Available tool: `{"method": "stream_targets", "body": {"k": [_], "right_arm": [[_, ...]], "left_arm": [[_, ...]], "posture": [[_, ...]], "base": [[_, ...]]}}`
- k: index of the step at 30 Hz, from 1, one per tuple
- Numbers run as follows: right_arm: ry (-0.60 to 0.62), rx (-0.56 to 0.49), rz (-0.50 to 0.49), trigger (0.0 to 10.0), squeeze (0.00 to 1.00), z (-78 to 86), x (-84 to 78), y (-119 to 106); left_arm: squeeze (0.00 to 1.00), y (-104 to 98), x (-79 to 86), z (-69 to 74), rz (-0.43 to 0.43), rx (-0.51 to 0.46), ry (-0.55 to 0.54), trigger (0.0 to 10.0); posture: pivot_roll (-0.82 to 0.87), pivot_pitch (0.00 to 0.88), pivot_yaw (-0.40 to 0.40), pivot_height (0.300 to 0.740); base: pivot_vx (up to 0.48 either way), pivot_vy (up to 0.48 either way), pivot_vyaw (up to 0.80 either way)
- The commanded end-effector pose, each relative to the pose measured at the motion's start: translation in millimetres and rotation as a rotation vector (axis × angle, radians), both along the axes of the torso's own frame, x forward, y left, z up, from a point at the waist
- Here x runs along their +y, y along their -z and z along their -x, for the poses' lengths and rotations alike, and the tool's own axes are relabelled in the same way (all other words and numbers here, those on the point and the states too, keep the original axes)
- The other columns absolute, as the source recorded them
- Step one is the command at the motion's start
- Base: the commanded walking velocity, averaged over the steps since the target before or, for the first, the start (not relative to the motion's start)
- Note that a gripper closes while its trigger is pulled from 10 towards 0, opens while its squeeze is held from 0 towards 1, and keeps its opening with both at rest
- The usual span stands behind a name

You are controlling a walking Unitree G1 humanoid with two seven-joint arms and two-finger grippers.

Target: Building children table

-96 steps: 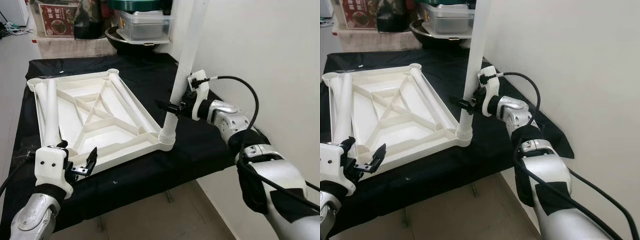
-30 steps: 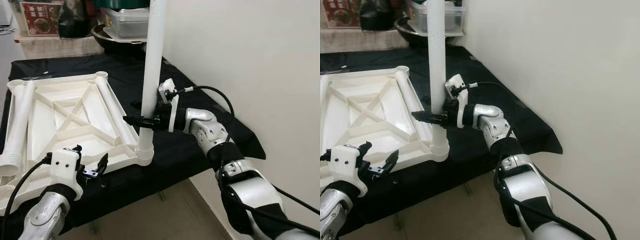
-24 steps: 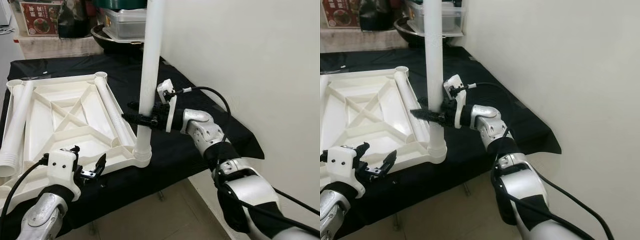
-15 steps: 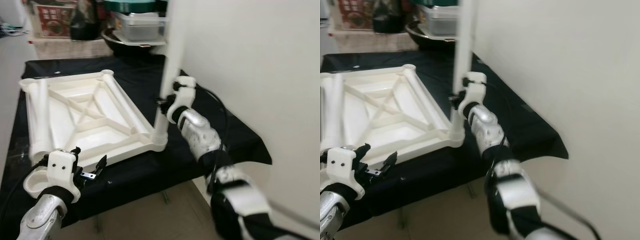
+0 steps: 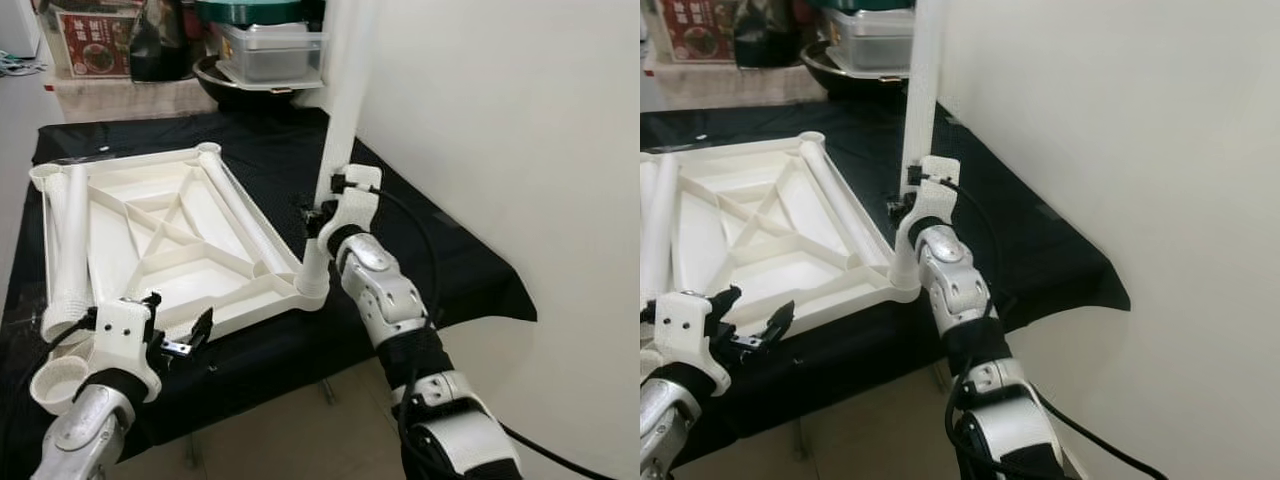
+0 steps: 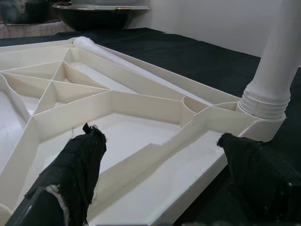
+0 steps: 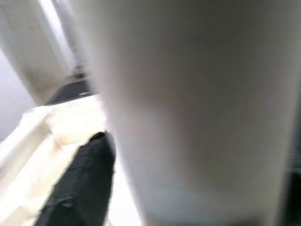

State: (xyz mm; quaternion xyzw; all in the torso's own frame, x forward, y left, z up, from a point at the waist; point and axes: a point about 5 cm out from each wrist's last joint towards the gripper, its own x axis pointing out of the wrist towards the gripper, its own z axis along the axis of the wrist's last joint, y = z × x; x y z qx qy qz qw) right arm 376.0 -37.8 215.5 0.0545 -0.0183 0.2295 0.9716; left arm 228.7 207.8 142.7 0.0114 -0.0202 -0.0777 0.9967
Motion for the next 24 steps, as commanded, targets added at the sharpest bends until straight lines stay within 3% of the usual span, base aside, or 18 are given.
{"method": "stream_targets", "body": {"k": [1,2,3,5,6,7,8,9,11,14,15,16,17,18,20,24], "right_arm": [[-0.046,-0.039,-0.031,10.0,1.00,-2.3,-2.5,-13],[-0.221,-0.068,-0.055,10.0,0.00,-1.6,-8.1,-23],[-0.414,-0.096,-0.049,10.0,0.00,3.2,-12.7,-29],[-0.414,-0.096,-0.049,10.0,0.00,3.2,-12.7,-29],[-0.615,-0.077,-0.036,10.0,0.00,11.7,-15.6,-29],[-0.615,-0.077,-0.036,10.0,0.00,11.7,-15.6,-29],[-0.767,-0.050,-0.014,10.0,0.00,20.4,-16.3,-23],[-0.767,-0.050,-0.014,10.0,0.00,20.4,-16.3,-23],[-0.877,0.012,-0.001,10.0,0.00,24.8,-8.9,-5],[-0.874,0.021,0.010,10.0,0.00,23.2,-5.0,0],[-0.869,0.029,0.001,9.1,0.00,20.2,-2.0,2],[-0.869,0.029,0.001,9.1,0.00,20.2,-2.0,2],[-0.852,0.028,-0.002,8.1,0.00,16.6,-0.2,2],[-0.852,0.028,-0.002,8.1,0.00,16.6,-0.2,2],[-0.821,0.022,-0.019,0.0,0.00,9.9,-0.7,2],[-0.753,0.020,-0.047,0.0,0.00,4.2,-3.0,1]], "left_arm": [[0.00,2,-1.6,-0.6,0.006,0.004,0.009,10.0],[0.00,3,-1.9,-0.6,0.013,0.001,0.007,10.0],[0.00,3,-2.2,-0.7,0.021,-0.002,0.008,10.0],[0.00,3,-2.2,-0.7,0.021,-0.002,0.008,10.0],[0.00,3,-2.1,-0.8,0.031,-0.003,0.010,10.0],[0.00,3,-2.1,-0.8,0.031,-0.003,0.010,10.0],[0.00,4,-1.5,-0.9,0.040,-0.003,0.010,10.0],[0.00,4,-1.5,-0.9,0.040,-0.003,0.010,10.0],[0.00,4,-1.3,-1.2,0.044,-0.001,0.010,10.0],[0.00,4,-1.3,-1.3,0.042,0.001,0.011,10.0],[0.00,5,-1.3,-1.2,0.040,0.003,0.012,10.0],[0.00,5,-1.3,-1.2,0.040,0.003,0.012,10.0],[0.00,5,-1.1,-0.9,0.039,0.005,0.012,10.0],[0.00,5,-1.1,-0.9,0.039,0.005,0.012,10.0],[0.00,6,-0.7,0.1,0.038,0.007,0.015,10.0],[0.00,6,-0.5,0.7,0.038,0.007,0.014,10.0]], "posture": [[0.16,0.000,-0.131,0.740],[0.16,0.000,-0.144,0.740],[0.16,0.000,-0.144,0.740],[0.16,0.000,-0.144,0.740],[0.17,0.000,-0.150,0.740],[0.17,0.000,-0.150,0.740],[0.18,0.000,-0.147,0.740],[0.18,0.000,-0.147,0.740],[0.19,0.000,-0.149,0.740],[0.19,0.000,-0.149,0.740],[0.20,0.000,-0.150,0.740],[0.20,0.000,-0.150,0.740],[0.20,0.000,-0.148,0.740],[0.20,0.000,-0.148,0.740],[0.21,0.000,-0.155,0.740],[0.21,0.000,-0.156,0.740]], "base": [[0.000,0.000,0.00],[0.000,0.000,0.00],[0.000,0.000,0.00],[0.000,0.000,0.00],[0.000,0.000,0.00],[0.000,0.000,0.00],[0.000,0.000,0.00],[0.000,0.000,0.00],[0.000,0.000,0.00],[0.000,0.000,0.00],[0.000,0.000,0.00],[0.000,0.000,0.00],[0.000,0.000,0.00],[0.000,0.000,0.00],[0.000,0.000,0.00],[0.000,0.000,0.00]]}}
